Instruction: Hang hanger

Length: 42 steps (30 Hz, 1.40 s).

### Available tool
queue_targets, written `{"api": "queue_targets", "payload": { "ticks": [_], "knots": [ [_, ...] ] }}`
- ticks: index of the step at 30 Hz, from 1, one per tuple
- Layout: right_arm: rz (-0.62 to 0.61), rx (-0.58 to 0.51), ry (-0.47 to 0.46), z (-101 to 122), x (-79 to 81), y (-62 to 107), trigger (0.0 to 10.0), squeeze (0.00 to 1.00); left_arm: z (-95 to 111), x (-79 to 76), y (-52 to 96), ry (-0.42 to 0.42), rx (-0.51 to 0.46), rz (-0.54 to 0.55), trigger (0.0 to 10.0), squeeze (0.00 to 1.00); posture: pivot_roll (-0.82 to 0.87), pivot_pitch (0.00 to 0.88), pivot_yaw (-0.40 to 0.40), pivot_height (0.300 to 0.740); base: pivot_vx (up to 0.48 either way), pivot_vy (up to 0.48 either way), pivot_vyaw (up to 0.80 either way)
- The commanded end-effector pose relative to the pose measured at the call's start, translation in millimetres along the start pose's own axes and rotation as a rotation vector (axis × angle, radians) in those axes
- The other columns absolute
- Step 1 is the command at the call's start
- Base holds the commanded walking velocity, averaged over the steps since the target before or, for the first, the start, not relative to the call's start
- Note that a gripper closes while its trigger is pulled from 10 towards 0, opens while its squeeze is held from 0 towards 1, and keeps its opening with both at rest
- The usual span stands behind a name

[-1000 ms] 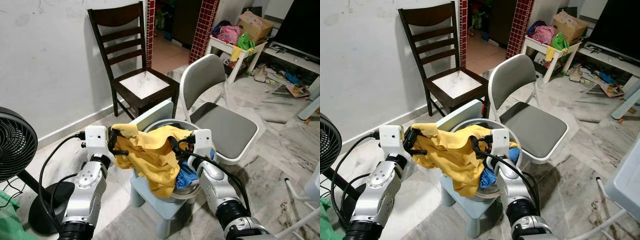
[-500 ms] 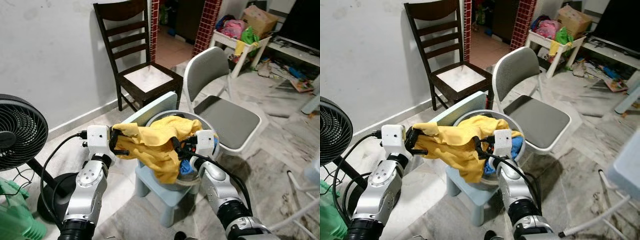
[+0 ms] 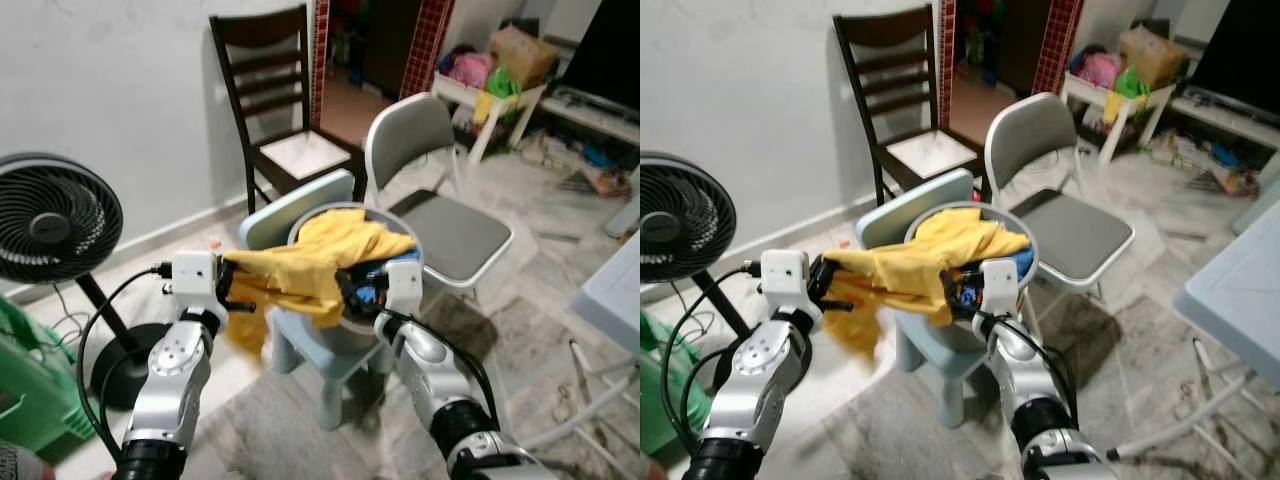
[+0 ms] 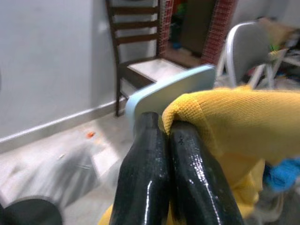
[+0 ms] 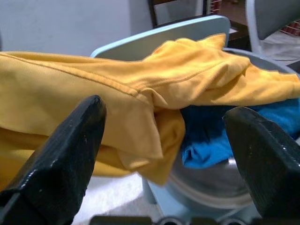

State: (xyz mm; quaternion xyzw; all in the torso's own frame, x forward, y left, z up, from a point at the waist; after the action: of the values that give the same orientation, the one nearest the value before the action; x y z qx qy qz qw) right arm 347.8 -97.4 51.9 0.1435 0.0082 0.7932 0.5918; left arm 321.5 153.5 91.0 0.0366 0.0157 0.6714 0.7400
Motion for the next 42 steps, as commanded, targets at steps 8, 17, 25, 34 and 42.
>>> {"api": "queue_targets", "payload": {
  "ticks": [8,17,25,34,42],
  "knots": [
    [-0.006,0.012,0.011,-3.7,-3.5,2.1,10.0,0.00,5.2,-6.1,-1.5,0.014,-0.031,-0.036,10.0,0.00,0.06,0.000,-0.042,0.740,-0.154,0.000,0.00],
    [0.003,0.012,0.016,-3.0,-1.1,0.6,10.0,0.00,11.4,-18.6,-4.7,0.042,-0.049,-0.070,10.0,0.00,0.06,0.000,-0.044,0.740,0.000,0.000,0.00],
    [-0.004,0.014,0.004,-5.5,-0.2,1.5,10.0,0.00,12.9,-36.7,-3.2,0.090,-0.065,-0.166,10.0,0.00,0.06,0.000,-0.038,0.740,0.000,0.000,0.00],
    [-0.011,0.028,0.007,-12.5,-2.5,5.7,10.0,0.00,11.9,-49.8,1.7,0.134,-0.081,-0.265,10.0,0.00,0.04,0.000,-0.038,0.740,0.000,0.000,-0.72],
    [-0.007,0.024,0.007,-9.2,0.8,2.2,10.0,0.00,16.2,-57.1,1.0,0.151,-0.102,-0.323,10.0,0.00,0.05,0.000,-0.038,0.740,0.128,0.000,-0.80]
  ]
}}
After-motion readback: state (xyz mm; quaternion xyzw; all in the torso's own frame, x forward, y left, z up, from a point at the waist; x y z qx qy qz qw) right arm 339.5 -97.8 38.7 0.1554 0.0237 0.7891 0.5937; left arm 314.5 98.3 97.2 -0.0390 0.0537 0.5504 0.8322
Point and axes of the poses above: a point about 5 cm out from each wrist's last joint towards the gripper, its own y axis pointing back from the gripper into the wrist, its own z axis along the axis of the wrist's last joint, x = y × z, the point moved 2 cm from there along -y, pointing out of the wrist towards the gripper, and after that the axes turned 5 degrees about -y, right-handed, at the moved point
